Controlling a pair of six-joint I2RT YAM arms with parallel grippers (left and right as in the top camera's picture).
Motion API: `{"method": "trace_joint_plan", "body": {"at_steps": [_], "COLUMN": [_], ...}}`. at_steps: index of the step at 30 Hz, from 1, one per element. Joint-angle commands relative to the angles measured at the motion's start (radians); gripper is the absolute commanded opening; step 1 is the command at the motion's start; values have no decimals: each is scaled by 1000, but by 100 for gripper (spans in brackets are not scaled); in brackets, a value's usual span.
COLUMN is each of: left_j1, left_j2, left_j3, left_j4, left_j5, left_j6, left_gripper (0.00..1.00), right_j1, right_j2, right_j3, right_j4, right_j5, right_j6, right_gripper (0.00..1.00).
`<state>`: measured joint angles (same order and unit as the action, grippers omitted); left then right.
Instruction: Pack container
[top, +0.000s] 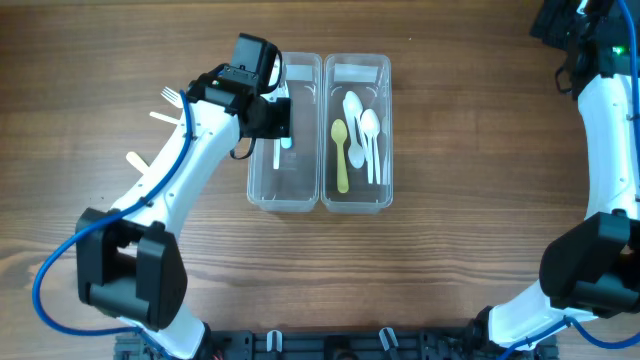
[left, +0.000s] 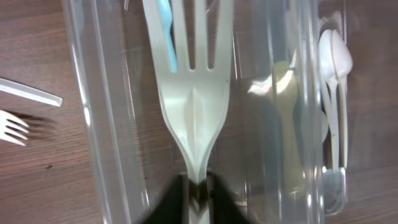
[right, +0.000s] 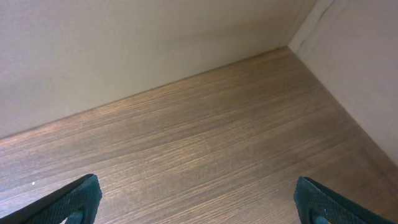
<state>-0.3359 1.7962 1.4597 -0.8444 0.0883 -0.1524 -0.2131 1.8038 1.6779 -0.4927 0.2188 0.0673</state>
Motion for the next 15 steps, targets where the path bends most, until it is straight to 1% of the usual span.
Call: {"method": "trace_joint_plan", "body": {"at_steps": [1, 2, 3, 5, 6, 7, 9, 11, 12, 14, 15], "left_j1": [-3, -3, -2, 8, 27, 49, 124, 221, 265, 337, 367], "left_j2": [23, 22, 18, -2, -28, -52, -117, -182, -200, -211, -208], "left_j3": [-1, -1, 2, 20, 46, 70, 100, 100, 99, 97, 85], "left_j4": [0, -1, -1, -15, -43, -82, -201, -335, -387, -500, -527], "left_j5": [13, 13, 13, 12, 11, 4, -38, -65, -89, -164, -193], "left_j6": [66, 65, 50, 13, -49, -118, -323, -469, -493, -496, -496], "left_gripper": [77, 93, 95, 94, 93, 92, 90, 90, 90, 91, 90], "right_j1": [2, 2, 2, 2, 2, 2, 2, 2, 2, 2, 2], "right_j2": [-12, -12, -12, -12, -12, -12, -12, -12, -12, -12, -12], "right_j3": [18, 18, 18, 18, 18, 18, 18, 18, 18, 18, 18], "right_j4": [3, 3, 3, 3, 3, 3, 3, 3, 3, 3, 3], "right_j5": [17, 17, 17, 17, 17, 17, 17, 17, 17, 17, 17], "right_j6": [11, 11, 11, 11, 12, 11, 11, 11, 11, 11, 11], "right_gripper": [100, 100, 100, 100, 100, 100, 100, 100, 100, 100, 100]}}
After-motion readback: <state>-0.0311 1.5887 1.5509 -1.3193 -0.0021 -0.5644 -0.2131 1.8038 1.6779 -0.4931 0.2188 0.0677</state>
